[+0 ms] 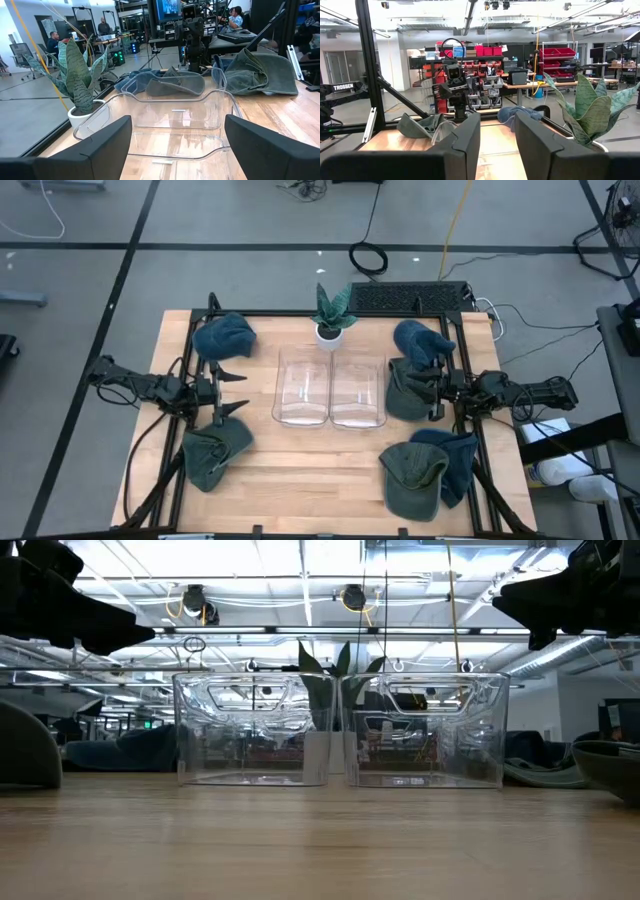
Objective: Pick & Place hat
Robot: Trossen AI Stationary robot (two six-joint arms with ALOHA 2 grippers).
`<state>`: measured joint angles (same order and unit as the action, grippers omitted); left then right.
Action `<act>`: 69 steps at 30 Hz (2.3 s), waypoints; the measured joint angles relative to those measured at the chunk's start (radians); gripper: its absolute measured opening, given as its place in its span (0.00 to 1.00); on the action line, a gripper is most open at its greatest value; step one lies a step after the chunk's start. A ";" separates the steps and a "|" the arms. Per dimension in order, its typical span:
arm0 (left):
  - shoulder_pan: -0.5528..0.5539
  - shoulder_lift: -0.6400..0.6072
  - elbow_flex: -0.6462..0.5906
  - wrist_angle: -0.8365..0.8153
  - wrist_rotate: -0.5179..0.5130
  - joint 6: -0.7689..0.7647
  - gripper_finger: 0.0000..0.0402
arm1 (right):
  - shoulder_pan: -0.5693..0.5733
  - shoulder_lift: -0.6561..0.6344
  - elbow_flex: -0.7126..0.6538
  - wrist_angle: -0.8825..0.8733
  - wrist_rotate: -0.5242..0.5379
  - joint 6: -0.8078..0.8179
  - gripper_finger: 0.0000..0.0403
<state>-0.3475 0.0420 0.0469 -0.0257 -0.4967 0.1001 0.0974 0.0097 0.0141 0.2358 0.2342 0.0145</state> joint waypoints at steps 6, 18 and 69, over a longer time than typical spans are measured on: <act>0.000 0.000 0.000 0.000 0.000 0.000 0.79 | 0.000 0.000 0.000 0.000 0.000 0.004 0.27; 0.000 0.000 0.000 0.000 0.000 0.000 0.79 | 0.000 0.004 0.073 -0.093 -0.102 0.108 0.43; 0.000 0.000 0.000 0.000 0.000 0.000 0.81 | -0.020 1.031 1.214 0.193 1.242 -0.720 0.64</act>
<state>-0.3473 0.0421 0.0467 -0.0257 -0.4969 0.1001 0.0770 1.0411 1.2282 0.4290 1.4761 -0.7057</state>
